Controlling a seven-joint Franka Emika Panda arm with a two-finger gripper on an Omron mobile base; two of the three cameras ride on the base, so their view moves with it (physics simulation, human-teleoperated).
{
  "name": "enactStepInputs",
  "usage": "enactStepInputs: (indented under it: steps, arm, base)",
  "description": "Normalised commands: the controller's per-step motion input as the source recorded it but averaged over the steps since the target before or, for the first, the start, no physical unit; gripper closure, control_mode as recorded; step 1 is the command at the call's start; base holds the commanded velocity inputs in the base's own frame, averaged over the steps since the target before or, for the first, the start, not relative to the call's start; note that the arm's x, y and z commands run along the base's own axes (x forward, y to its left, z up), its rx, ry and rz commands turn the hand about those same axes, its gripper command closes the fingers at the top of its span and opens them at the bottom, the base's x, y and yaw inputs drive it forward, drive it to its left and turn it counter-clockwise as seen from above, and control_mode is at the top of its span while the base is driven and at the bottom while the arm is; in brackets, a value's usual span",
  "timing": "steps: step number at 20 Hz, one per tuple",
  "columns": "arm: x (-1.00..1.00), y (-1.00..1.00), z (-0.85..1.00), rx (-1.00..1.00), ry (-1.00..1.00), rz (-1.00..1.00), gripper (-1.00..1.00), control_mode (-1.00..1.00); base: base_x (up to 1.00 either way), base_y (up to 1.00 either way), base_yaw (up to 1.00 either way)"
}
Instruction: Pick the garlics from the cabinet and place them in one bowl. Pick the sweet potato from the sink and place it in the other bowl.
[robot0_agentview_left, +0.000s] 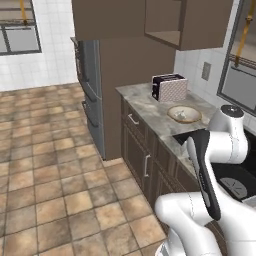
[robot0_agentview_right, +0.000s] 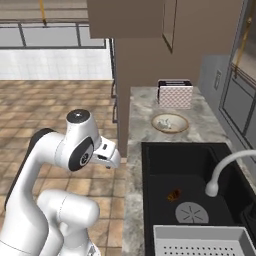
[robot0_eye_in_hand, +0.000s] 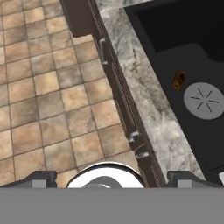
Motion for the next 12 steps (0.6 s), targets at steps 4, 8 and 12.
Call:
enactStepInputs:
  steps: [4, 8, 12]
  arm:
    - [0.00, 0.00, 0.00, 0.00, 0.00, 0.00, -1.00, 1.00]
    - [0.00, 0.00, 0.00, 0.00, 0.00, 0.00, -1.00, 1.00]
    - [0.00, 0.00, 0.00, 0.00, 0.00, 0.00, -1.00, 1.00]
  base:
    - [0.00, -0.18, 0.02]
    - [0.00, 0.00, 0.00]
    - [0.00, 0.00, 0.00]
